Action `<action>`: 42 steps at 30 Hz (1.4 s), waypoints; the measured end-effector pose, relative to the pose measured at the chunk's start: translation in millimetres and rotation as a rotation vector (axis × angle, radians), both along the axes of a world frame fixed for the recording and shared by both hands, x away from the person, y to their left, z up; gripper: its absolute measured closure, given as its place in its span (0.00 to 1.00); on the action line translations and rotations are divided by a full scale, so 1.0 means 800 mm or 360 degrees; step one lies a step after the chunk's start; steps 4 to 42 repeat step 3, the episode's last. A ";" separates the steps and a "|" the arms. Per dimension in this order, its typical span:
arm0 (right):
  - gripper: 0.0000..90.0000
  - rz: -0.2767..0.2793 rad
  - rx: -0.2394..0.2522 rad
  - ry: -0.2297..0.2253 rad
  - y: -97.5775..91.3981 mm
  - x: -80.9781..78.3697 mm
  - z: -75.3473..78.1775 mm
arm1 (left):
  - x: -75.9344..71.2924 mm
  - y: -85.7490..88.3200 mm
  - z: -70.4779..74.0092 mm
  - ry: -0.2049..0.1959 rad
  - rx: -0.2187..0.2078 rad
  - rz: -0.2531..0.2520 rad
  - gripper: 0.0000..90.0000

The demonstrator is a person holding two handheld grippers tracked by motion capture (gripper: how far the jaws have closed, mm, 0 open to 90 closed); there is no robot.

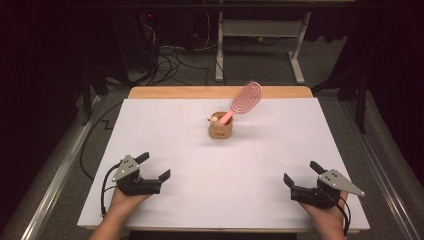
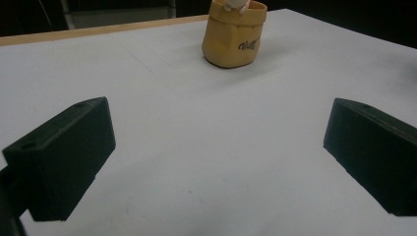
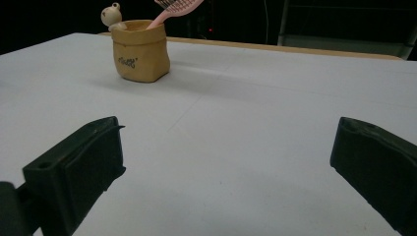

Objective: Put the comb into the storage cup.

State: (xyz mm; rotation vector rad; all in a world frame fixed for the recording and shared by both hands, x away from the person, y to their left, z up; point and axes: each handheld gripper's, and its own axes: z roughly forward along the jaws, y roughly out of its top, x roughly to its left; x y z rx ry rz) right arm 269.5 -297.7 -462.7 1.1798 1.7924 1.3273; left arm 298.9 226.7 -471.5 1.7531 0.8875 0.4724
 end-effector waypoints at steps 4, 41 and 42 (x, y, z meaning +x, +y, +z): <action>0.00 -0.0010 0.0006 -0.0004 -0.002 -0.002 0.001 | 0.001 0.000 0.000 -0.0003 -0.0006 0.0003 0.00; 0.00 -0.0010 0.0006 -0.0004 -0.002 -0.002 0.001 | 0.001 0.000 0.000 -0.0003 -0.0006 0.0003 0.00; 0.00 -0.0010 0.0006 -0.0004 -0.002 -0.002 0.001 | 0.001 0.000 0.000 -0.0003 -0.0006 0.0003 0.00</action>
